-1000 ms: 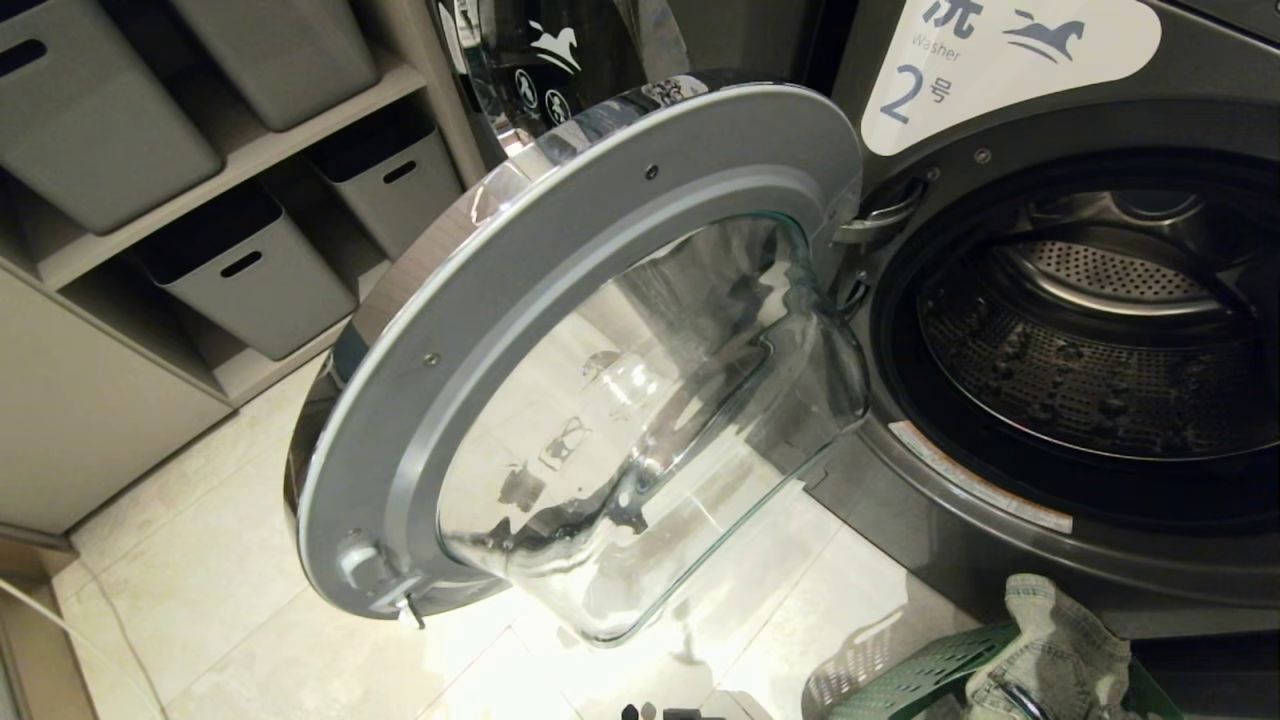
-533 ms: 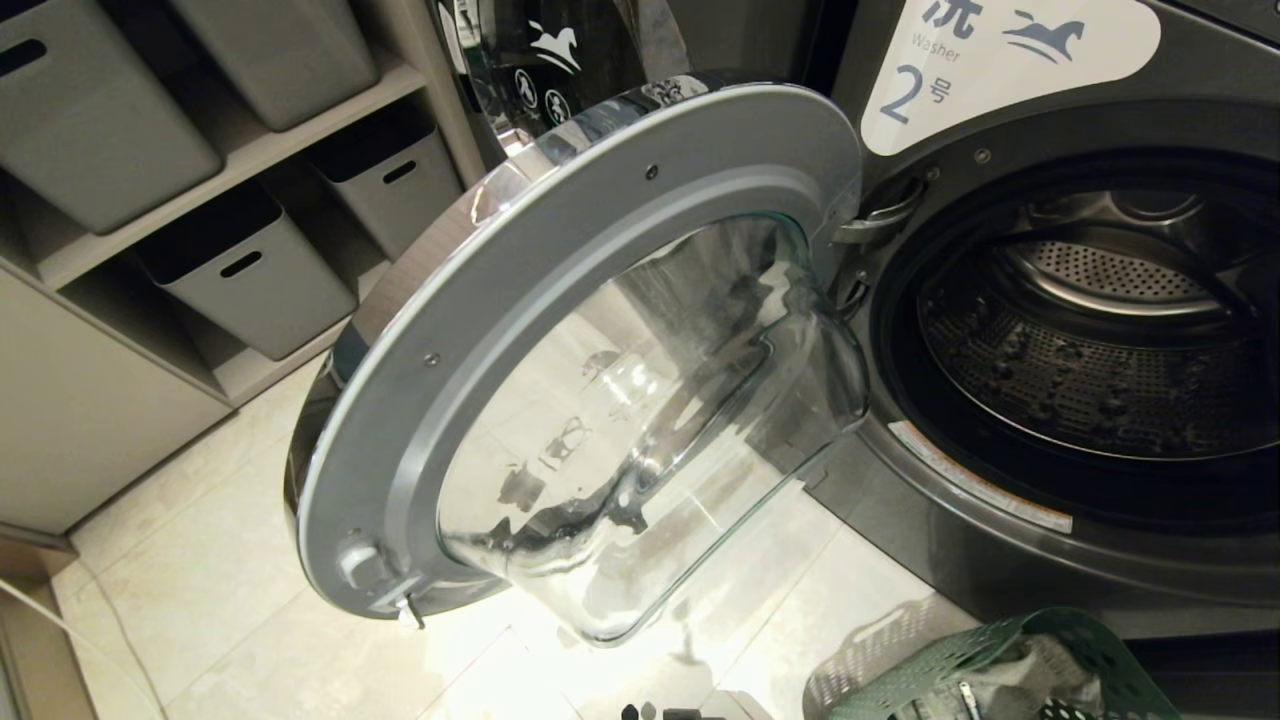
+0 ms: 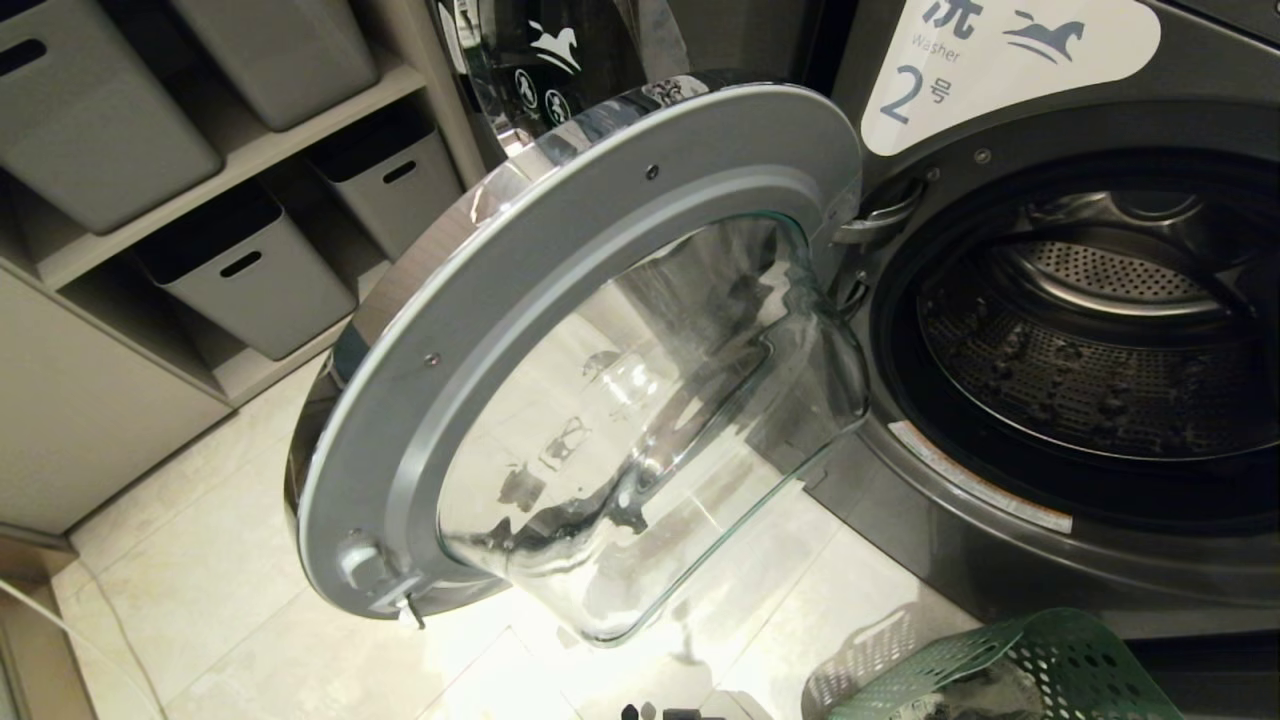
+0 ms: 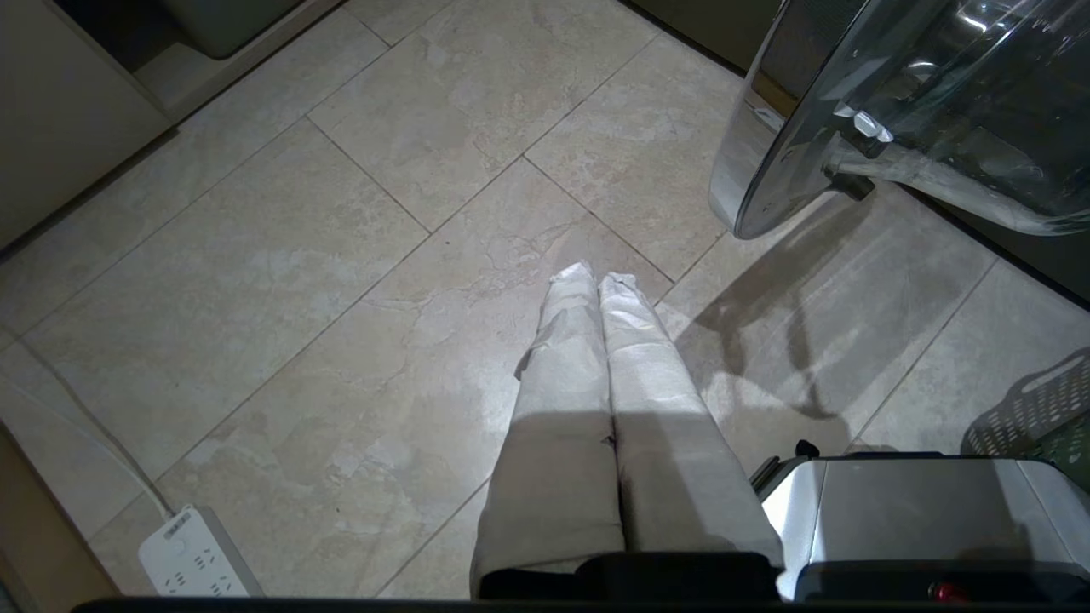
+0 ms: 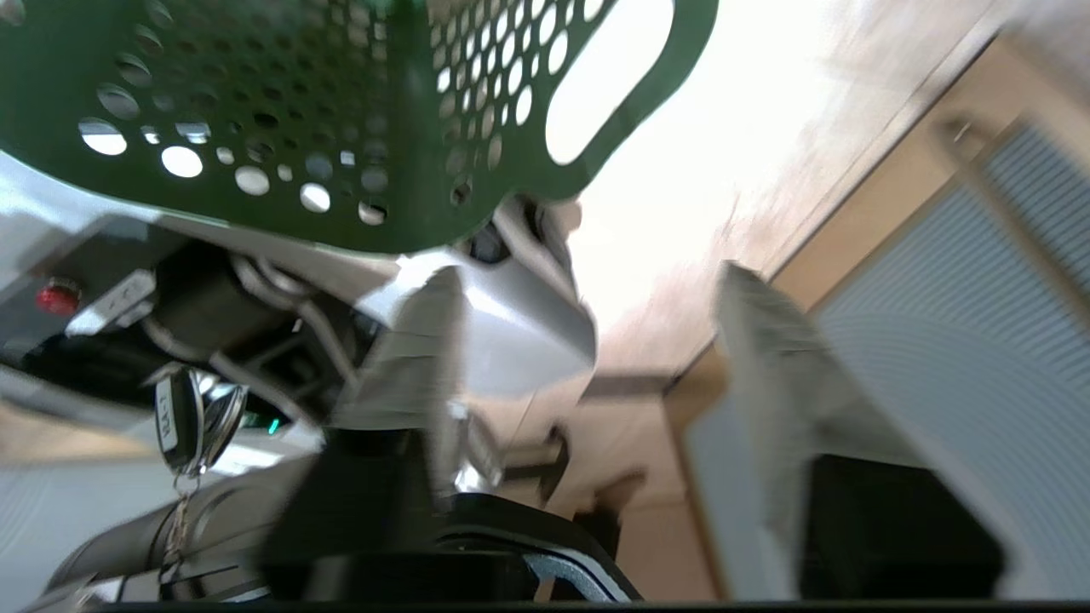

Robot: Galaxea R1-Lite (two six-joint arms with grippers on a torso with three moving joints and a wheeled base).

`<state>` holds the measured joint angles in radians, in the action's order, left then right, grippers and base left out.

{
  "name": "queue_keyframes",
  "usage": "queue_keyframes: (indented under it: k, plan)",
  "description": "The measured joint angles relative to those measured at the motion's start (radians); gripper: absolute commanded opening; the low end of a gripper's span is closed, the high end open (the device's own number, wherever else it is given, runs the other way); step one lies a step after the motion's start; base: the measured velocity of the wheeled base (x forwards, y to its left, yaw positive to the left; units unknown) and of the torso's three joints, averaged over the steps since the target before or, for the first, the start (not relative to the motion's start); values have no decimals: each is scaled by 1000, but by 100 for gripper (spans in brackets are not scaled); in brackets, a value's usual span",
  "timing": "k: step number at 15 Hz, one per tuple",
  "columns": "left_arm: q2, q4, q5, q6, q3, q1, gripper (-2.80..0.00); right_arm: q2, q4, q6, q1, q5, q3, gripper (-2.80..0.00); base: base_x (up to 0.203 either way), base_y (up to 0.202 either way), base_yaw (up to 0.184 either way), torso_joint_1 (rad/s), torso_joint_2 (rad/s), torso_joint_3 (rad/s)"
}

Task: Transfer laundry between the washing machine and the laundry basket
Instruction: Pick a cloth and place it into the basket, then close the washing machine door with the left hand

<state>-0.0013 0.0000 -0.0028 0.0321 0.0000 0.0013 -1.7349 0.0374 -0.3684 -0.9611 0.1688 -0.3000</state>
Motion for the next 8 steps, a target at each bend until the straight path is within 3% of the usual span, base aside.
queue_keyframes:
  k: [5, 8]
  plan:
    - [0, 0, 0, 0, 0, 0, -280, 100, -23, -65, 24, 9, 38, -280, 0, 0, 0, 0, 0, 0]
    - [0, 0, 0, 0, 0, 0, -280, 128, -24, -89, 118, 56, 52, -280, 0, 0, 0, 0, 0, 0]
